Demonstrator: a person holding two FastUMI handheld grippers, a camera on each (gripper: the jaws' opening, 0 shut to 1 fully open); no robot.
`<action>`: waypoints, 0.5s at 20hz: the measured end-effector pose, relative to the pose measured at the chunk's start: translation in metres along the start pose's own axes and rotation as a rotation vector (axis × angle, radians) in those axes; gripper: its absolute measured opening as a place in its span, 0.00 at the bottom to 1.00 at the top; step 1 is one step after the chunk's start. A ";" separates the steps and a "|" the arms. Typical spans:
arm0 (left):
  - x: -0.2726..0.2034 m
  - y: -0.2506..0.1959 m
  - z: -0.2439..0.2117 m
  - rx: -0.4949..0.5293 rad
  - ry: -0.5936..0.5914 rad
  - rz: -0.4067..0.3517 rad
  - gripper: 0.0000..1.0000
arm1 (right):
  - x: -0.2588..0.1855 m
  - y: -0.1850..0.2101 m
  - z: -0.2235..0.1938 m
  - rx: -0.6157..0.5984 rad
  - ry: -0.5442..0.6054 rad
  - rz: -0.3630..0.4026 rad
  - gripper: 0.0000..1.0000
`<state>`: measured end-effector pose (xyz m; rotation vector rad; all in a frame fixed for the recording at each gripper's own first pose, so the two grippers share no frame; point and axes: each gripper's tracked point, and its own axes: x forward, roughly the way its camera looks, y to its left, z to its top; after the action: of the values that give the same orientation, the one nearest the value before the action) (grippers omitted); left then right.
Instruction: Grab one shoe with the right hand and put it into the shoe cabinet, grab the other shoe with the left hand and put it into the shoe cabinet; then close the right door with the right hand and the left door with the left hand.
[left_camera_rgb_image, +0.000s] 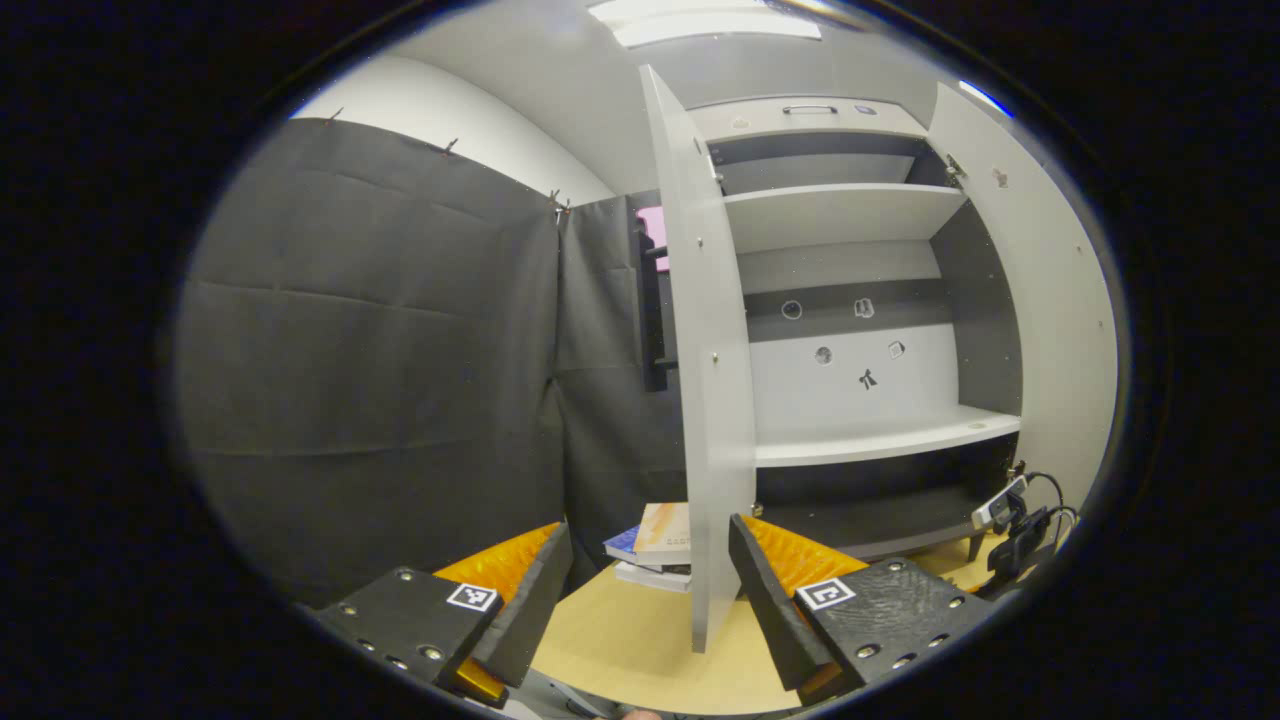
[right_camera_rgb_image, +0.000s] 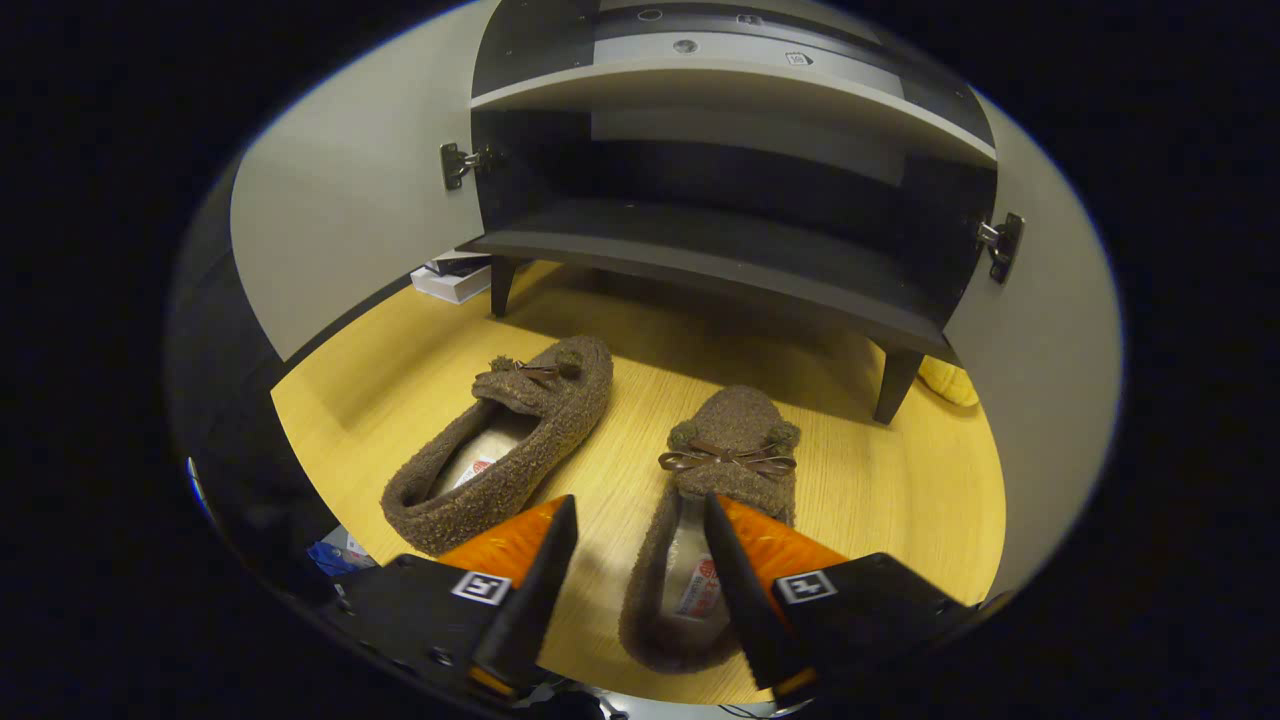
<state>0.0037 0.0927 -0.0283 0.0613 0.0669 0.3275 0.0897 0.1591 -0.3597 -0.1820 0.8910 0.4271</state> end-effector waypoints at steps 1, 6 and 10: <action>0.000 0.003 0.000 0.001 0.002 0.006 0.98 | 0.004 0.000 -0.003 0.004 0.014 -0.004 0.60; -0.002 0.014 -0.005 0.009 0.008 0.027 0.98 | 0.021 -0.003 -0.017 -0.008 0.099 -0.034 0.64; -0.002 0.015 -0.008 0.002 0.012 0.021 0.98 | 0.021 -0.011 -0.019 0.004 0.103 -0.072 0.25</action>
<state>-0.0038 0.1063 -0.0349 0.0616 0.0788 0.3488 0.0926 0.1492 -0.3876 -0.2330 0.9830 0.3513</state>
